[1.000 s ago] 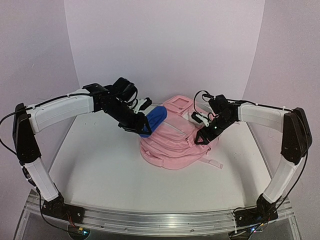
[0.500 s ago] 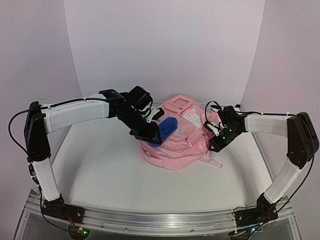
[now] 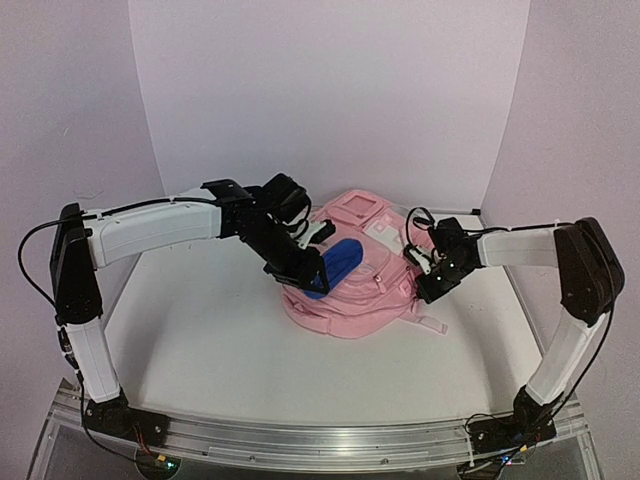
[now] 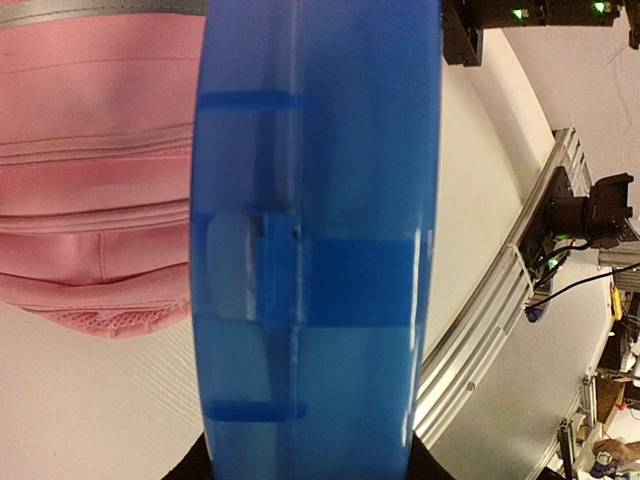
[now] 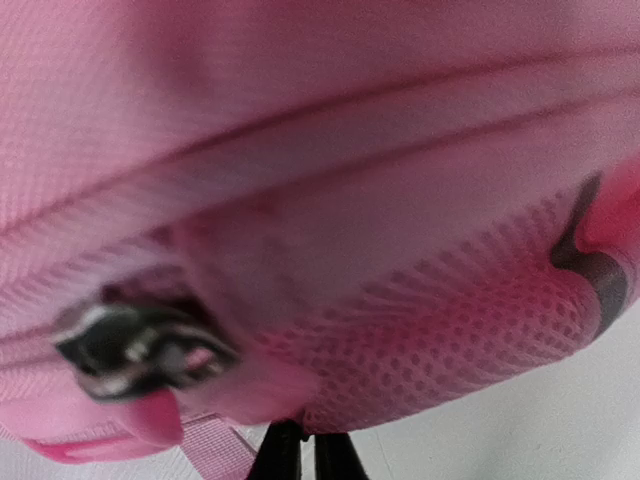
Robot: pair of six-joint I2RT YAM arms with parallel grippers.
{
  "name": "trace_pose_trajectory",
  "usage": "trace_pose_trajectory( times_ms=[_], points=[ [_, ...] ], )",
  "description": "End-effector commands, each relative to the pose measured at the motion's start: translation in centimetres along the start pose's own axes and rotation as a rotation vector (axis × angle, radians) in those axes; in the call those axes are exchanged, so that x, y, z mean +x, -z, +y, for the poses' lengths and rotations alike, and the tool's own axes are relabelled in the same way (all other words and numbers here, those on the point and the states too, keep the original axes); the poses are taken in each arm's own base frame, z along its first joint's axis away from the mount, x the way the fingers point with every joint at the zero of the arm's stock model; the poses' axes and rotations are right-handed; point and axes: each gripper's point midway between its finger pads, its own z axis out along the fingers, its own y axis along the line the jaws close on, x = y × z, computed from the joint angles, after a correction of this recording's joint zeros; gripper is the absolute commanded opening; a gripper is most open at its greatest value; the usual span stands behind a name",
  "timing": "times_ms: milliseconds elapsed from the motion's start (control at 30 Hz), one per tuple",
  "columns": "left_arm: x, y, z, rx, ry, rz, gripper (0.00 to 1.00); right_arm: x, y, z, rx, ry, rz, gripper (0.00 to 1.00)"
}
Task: Pack the student bag
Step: Place the personal item in the student bag.
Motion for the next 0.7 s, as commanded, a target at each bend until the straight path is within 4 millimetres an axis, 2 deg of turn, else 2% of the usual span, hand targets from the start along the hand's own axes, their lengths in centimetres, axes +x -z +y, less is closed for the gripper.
trace_pose_trajectory(
  times_ms=[0, 33, 100, 133, 333, 500, 667],
  points=[
    [-0.6, 0.9, -1.4, 0.035, -0.033, -0.018, 0.12, -4.7, 4.9, -0.7, 0.036, 0.009, -0.179, 0.00],
    [-0.6, 0.9, -1.4, 0.034, -0.035, -0.018, 0.12, -4.7, 5.4, -0.9, 0.045, 0.014, -0.183, 0.01],
    [-0.7, 0.8, -1.4, 0.033, -0.037, -0.021, 0.12, -4.7, 5.8, -1.3, 0.055, 0.015, -0.179, 0.19],
    [-0.8, 0.8, -1.4, 0.033, -0.039, -0.022, 0.12, -4.6, 5.9, -1.3, 0.053, 0.012, -0.178, 0.24],
    [-1.0, 0.7, -1.5, 0.035, -0.043, -0.027, 0.12, -4.2, 3.4, -0.4, -0.016, -0.004, -0.126, 0.42],
    [-0.9, 0.7, -1.5, 0.034, -0.043, -0.018, 0.12, -2.2, 1.8, 0.5, -0.056, 0.007, -0.071, 0.44],
    [-0.9, 0.7, -1.6, 0.037, -0.040, -0.022, 0.12, 0.1, -1.2, -1.6, 0.057, 0.025, 0.026, 0.44]
  ],
)
